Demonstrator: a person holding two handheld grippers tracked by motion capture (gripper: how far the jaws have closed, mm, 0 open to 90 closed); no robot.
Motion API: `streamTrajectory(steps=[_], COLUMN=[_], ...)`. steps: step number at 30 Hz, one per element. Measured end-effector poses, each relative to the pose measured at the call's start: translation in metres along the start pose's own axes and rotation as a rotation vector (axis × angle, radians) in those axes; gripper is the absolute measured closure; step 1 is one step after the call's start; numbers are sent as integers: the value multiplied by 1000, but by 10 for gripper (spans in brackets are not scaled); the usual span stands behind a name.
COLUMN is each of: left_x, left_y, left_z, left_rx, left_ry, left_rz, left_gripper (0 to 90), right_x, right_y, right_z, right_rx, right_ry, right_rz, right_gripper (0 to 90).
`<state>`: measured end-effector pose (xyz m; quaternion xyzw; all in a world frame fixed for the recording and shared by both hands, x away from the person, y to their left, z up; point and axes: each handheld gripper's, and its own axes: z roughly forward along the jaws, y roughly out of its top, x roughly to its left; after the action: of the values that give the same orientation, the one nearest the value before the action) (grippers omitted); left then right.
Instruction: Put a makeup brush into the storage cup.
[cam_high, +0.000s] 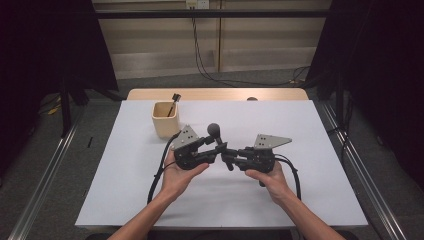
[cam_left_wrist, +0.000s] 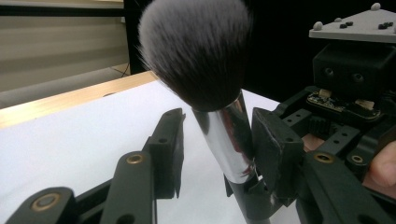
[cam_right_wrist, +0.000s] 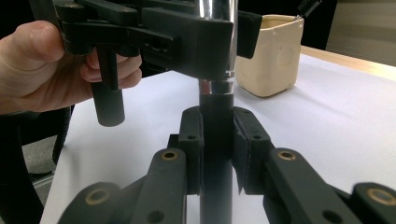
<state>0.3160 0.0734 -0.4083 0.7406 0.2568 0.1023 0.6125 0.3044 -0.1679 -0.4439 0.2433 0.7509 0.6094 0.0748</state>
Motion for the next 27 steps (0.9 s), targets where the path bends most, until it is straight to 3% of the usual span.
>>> streamTrajectory(steps=[13, 20, 27], left_x=[0, -4, -6], left_y=[-1, 1, 2], left_z=[2, 2, 3], left_rx=[19, 26, 33], left_ry=[-33, -15, -35], left_rz=[-30, -11, -2], left_gripper=[661, 673, 697], right_x=[1, 2, 3], right_y=[-2, -2, -2], right_z=[2, 4, 4], right_rx=[5, -1, 8], right_ry=[2, -3, -15], right_rz=[-2, -2, -26], right_gripper=[754, 752, 748])
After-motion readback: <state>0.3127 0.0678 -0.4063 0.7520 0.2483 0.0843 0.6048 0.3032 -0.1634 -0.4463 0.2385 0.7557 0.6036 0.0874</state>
